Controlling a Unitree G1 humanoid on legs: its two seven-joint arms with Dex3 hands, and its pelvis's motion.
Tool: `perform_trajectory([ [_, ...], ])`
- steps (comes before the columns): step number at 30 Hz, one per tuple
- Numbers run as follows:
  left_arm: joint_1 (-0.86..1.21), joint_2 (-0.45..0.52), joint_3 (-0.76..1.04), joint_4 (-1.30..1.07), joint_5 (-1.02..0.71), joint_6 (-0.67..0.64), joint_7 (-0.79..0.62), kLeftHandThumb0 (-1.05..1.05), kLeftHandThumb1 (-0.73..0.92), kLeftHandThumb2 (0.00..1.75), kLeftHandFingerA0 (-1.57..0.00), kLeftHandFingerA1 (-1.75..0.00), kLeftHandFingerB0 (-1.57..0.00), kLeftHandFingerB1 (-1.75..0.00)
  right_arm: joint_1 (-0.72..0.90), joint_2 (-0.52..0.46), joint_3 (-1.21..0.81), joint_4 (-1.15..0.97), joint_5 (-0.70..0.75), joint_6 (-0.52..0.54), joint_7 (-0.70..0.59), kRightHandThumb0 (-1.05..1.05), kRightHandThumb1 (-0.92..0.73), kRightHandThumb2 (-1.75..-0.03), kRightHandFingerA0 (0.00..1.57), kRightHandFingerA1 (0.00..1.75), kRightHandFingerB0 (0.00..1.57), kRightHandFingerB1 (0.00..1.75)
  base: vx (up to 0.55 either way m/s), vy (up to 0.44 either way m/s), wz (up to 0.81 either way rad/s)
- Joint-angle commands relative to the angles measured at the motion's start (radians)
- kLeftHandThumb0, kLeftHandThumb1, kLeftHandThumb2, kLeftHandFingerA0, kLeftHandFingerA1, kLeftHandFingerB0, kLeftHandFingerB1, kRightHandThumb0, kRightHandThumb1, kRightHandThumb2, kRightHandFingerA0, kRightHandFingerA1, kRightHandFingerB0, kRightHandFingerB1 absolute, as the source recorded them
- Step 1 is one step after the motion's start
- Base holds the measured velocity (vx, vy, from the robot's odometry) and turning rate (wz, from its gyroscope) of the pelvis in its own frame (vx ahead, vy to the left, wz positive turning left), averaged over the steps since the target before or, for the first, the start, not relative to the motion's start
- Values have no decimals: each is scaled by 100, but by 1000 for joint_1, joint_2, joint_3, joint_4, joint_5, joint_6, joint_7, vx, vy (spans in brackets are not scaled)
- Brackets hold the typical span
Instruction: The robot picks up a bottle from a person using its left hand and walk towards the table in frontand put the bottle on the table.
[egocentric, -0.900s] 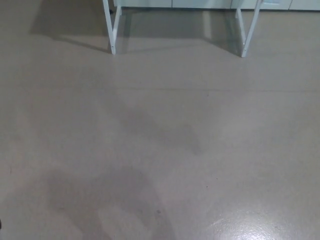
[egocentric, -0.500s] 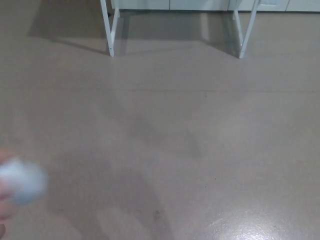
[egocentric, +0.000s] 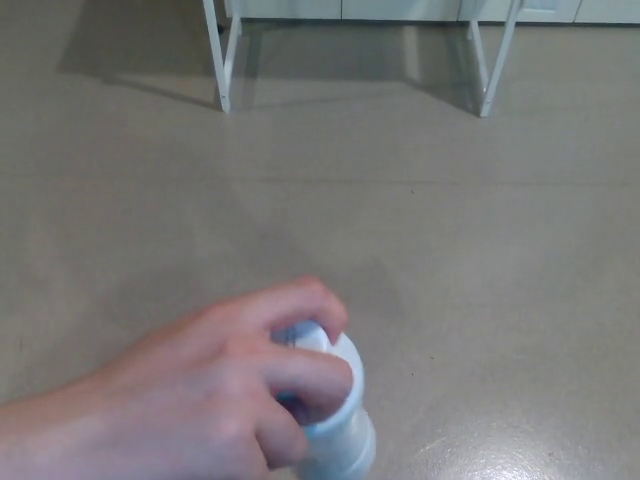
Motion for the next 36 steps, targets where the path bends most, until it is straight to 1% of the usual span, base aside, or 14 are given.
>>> perform_trajectory([
  [1,106,3,-16,-191,-15,-146,-71,-32,53,58,-12,-34,-9,-22,-1,-22,22,10,-20,-21,-18,-28,-49,-55,65,41,51,39,0,0,0],
  [2,136,3,-24,-248,-2,-164,-64,-25,46,94,-2,-50,0,-48,-4,-24,26,12,-22,-20,-20,-27,-49,-55,66,41,52,39,0,0,0],
  [3,164,5,-29,-299,-5,-180,-75,-40,49,67,-7,-39,-6,-24,-8,-24,28,12,-21,-19,-20,-27,-49,-55,66,42,53,40,0,0,0],
  [7,251,19,-42,-473,-61,-201,-168,-41,50,55,-9,-32,-5,-24,-14,-25,29,15,-16,-20,-15,-28,-49,-55,67,42,53,40,0,0,0],
  [11,398,72,-86,-822,-120,-200,-269,-50,32,71,-2,-35,0,-15,-5,-21,32,23,-15,-27,-10,-29,-47,-54,69,42,56,40,0,0,0],
  [14,449,117,-106,-1034,-135,-174,-299,-52,33,70,-2,-29,0,-11,-6,-18,39,30,-23,-28,-17,-29,-47,-54,68,42,55,40,0,0,0],
  [15,456,133,-114,-1105,-143,-160,-308,-51,39,54,0,-29,0,-6,-6,-17,42,28,-26,-22,-21,-28,-47,-54,68,42,55,40,0,0,0],
  [16,456,140,-120,-1143,-151,-157,-316,-58,38,72,0,-22,0,0,-7,-16,43,26,-26,-18,-22,-27,-48,-54,68,42,54,40,0,0,0],
  [20,412,196,-149,-1287,-173,-93,-353,-67,35,72,0,-23,0,0,-14,-13,47,15,-24,-8,-20,-26,-48,-54,67,42,55,40,0,0,0],
  [22,392,214,-161,-1321,-166,-68,-355,-65,42,54,0,-28,0,0,-16,-12,48,15,-23,-13,-18,-27,-48,-54,68,42,55,40,0,0,0],
  [23,383,220,-172,-1345,-162,-48,-352,-65,41,77,0,-23,0,0,-13,-12,48,16,-21,-20,-14,-27,-48,-54,69,42,55,40,0,0,0],
  [34,212,234,-321,-1452,-65,91,-285,-60,40,78,0,-32,0,-1,-33,-25,55,20,-24,-8,-15,-29,-48,-54,69,42,56,40,0,0,0],
  [35,196,233,-338,-1461,-56,104,-278,-67,38,55,-1,-37,0,-10,-34,-26,58,21,-27,-9,-19,-29,-48,-55,68,42,56,40,0,0,0],
  [36,189,233,-346,-1466,-52,112,-274,-67,38,55,-1,-37,0,-10,-34,-27,59,22,-28,-9,-21,-29,-48,-55,68,42,56,40,0,0,0],
])
